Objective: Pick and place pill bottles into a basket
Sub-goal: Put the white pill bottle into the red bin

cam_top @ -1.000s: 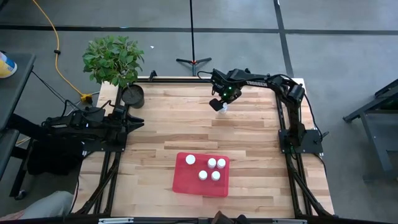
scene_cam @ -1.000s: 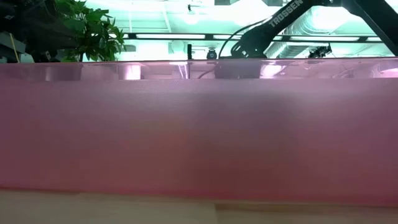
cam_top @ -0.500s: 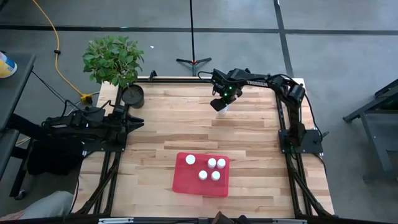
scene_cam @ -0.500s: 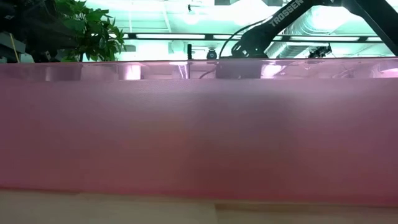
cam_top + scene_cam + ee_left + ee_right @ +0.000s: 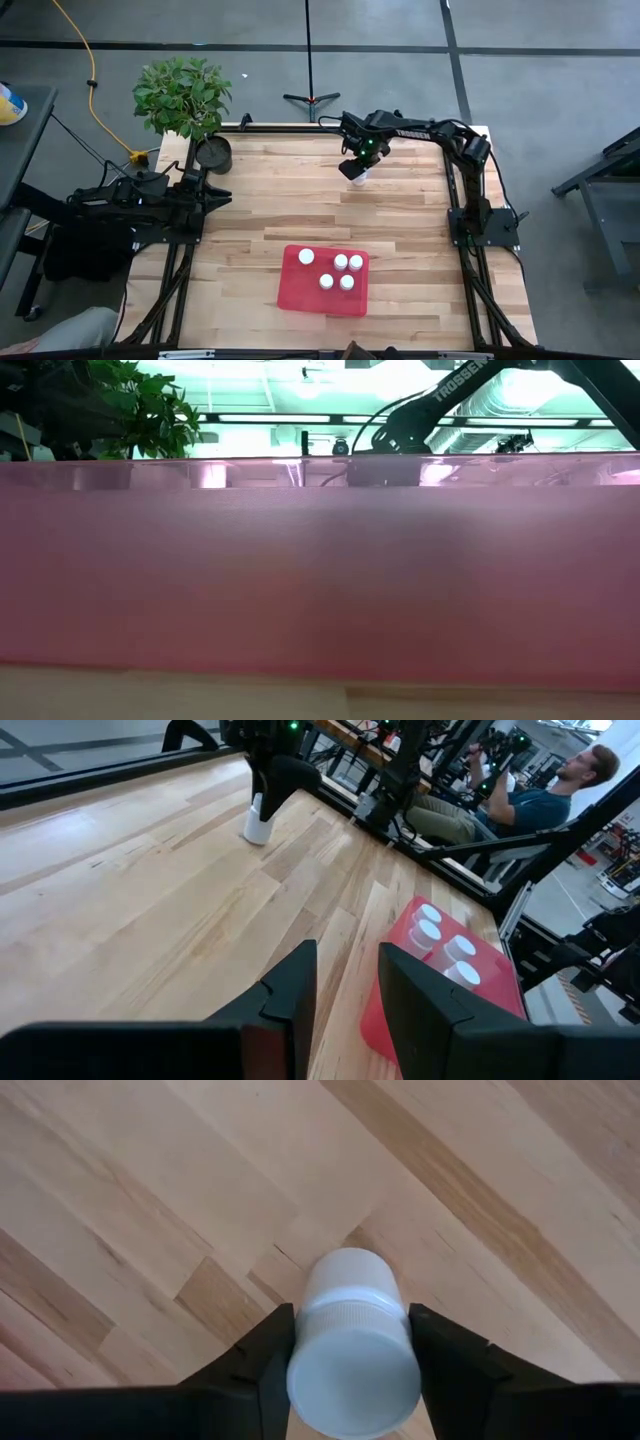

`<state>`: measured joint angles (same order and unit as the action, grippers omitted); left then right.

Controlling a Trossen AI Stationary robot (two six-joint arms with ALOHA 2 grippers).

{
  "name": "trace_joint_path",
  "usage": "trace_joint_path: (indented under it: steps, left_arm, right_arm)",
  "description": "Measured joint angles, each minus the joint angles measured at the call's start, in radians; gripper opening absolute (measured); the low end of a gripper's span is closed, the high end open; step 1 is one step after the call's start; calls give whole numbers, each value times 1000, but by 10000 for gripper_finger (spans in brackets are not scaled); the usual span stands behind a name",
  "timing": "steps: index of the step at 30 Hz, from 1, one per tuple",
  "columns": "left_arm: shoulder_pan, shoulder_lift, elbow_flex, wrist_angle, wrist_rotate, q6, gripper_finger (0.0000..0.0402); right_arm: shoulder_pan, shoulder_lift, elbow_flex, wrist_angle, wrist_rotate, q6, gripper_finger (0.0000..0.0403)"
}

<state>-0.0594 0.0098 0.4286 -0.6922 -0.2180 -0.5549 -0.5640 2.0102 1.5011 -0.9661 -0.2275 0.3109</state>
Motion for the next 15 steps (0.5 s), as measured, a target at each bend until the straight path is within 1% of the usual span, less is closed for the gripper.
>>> trace_joint_path:
  steps: [5, 9, 15]
  left_arm:
    - [0, 0, 0, 0, 0, 0, 145]
    - [0, 0, 0, 0, 0, 0, 145]
    - [0, 0, 0, 0, 0, 0, 145]
  right_arm:
    - [0, 2, 64, -66, 26, -24, 160]
    - [5, 2, 153, -132, 66, -45, 158]
    - [40, 2, 305, -207, 69, -56, 157]
